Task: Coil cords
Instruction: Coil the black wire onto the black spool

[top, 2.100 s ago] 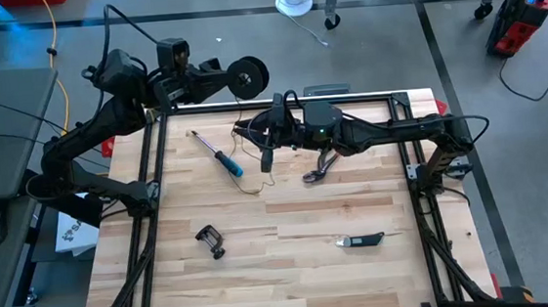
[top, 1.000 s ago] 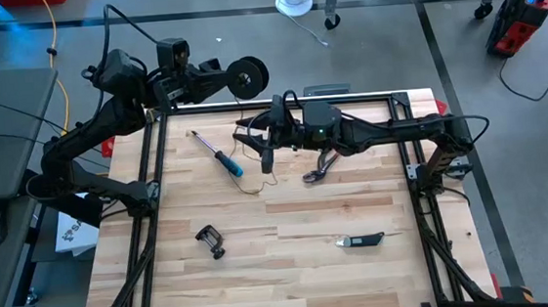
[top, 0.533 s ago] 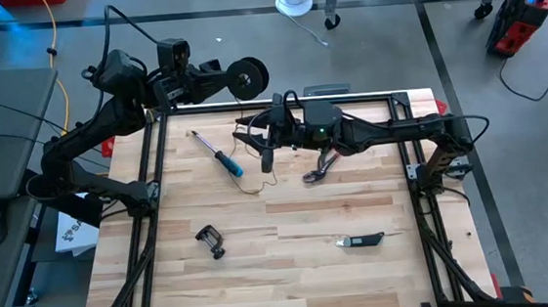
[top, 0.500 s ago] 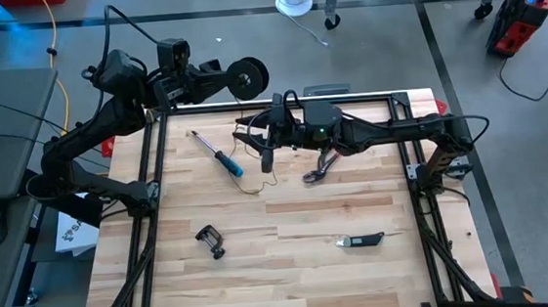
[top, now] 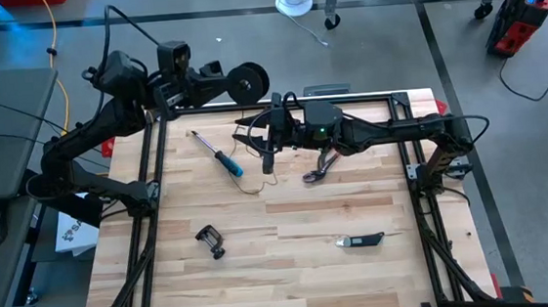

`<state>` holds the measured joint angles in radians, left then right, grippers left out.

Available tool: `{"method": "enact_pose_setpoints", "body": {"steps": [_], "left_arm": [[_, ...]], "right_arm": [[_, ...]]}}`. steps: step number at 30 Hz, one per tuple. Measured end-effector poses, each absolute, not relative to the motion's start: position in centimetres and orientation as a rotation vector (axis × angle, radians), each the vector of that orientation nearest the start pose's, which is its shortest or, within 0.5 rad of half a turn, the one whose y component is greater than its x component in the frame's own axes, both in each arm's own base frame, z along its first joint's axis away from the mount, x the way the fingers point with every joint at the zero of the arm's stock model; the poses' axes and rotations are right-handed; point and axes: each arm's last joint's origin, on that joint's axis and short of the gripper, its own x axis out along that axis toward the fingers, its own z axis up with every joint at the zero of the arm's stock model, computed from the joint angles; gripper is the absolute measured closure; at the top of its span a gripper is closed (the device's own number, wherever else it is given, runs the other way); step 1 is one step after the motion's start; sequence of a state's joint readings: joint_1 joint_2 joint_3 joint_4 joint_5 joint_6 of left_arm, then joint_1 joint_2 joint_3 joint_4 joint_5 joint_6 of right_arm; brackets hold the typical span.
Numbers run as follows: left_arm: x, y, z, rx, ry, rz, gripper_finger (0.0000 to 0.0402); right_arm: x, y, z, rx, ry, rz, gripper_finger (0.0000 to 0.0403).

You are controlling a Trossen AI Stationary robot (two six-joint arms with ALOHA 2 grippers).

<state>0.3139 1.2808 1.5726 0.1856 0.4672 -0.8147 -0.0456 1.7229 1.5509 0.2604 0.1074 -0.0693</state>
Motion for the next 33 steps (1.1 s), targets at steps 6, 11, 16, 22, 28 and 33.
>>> {"method": "enact_pose_setpoints", "body": {"steps": [6,11,16,22,28,33], "left_arm": [[23.75,6.13,52.74,-0.605,-0.35,-0.325,0.0401],[23.72,6.12,52.82,-0.607,-0.358,-0.329,0.0401],[23.73,6.13,52.82,-0.607,-0.358,-0.329,0.0401],[23.73,6.13,52.82,-0.591,-0.36,-0.326,0.0401],[23.58,6.41,52.94,-0.574,-0.378,-0.317,0.0401],[23.53,6.63,52.93,-0.531,-0.385,-0.299,0.0401]], "right_arm": [[40.73,-2.15,39.01,-0.067,-0.083,-0.151,0.0249],[40.73,-2.15,39.01,-0.062,-0.083,-0.15,0.0275],[40.73,-2.15,39.01,-0.061,-0.084,-0.15,0.0292],[40.73,-2.15,39.02,-0.058,-0.084,-0.15,0.0303],[40.72,-2.1,39.14,0.019,-0.103,-0.139,0.0393],[40.75,-1.35,39.16,0.075,-0.108,-0.118,0.04]]}}
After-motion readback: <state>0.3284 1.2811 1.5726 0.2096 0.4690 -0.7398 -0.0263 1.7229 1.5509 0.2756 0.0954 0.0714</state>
